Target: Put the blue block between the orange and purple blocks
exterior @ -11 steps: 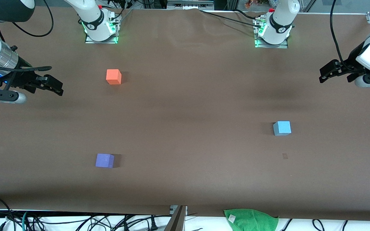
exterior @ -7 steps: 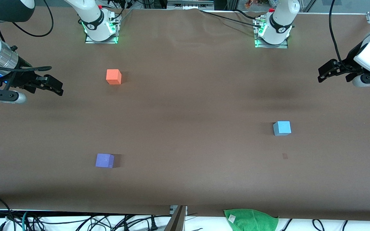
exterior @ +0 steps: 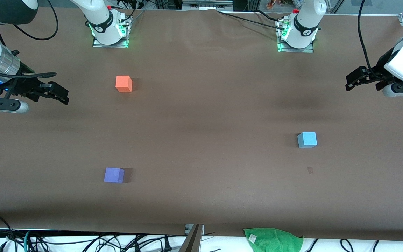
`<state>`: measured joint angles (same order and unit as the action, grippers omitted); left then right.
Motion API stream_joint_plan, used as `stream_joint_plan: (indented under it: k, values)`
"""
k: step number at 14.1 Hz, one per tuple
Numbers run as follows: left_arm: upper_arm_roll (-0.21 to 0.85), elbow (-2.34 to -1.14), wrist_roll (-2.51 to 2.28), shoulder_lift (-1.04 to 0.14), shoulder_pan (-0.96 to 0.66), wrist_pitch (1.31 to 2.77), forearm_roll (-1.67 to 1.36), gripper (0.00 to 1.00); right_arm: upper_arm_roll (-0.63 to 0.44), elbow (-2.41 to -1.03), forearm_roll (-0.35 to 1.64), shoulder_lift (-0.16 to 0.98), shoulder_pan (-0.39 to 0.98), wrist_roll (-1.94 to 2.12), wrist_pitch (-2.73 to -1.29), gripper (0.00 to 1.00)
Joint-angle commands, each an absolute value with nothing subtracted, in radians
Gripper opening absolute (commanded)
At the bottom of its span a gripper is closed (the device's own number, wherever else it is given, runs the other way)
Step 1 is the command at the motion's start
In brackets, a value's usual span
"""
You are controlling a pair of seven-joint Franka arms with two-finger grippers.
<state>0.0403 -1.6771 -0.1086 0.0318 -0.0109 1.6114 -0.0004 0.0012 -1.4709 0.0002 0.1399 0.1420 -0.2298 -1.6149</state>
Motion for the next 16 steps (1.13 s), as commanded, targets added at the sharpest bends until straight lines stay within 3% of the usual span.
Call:
stream_joint_plan:
  k: [1, 9, 16]
  values:
    - [0.049, -1.655, -0.100, 0.025, -0.012, 1.601, 0.008, 1.00, 0.003, -1.457, -0.011, 0.146, 0.143, -0.222, -1.608, 1.00]
    - [0.046, -1.652, -0.091, 0.008, -0.003, 1.595, 0.005, 1.00, 0.003, -1.459, -0.011, 0.146, 0.143, -0.222, -1.605, 1.00]
    - [0.040, -1.508, -0.091, -0.132, -0.002, 1.595, 0.006, 1.00, 0.003, -1.459, -0.011, 0.146, 0.143, -0.222, -1.605, 1.00]
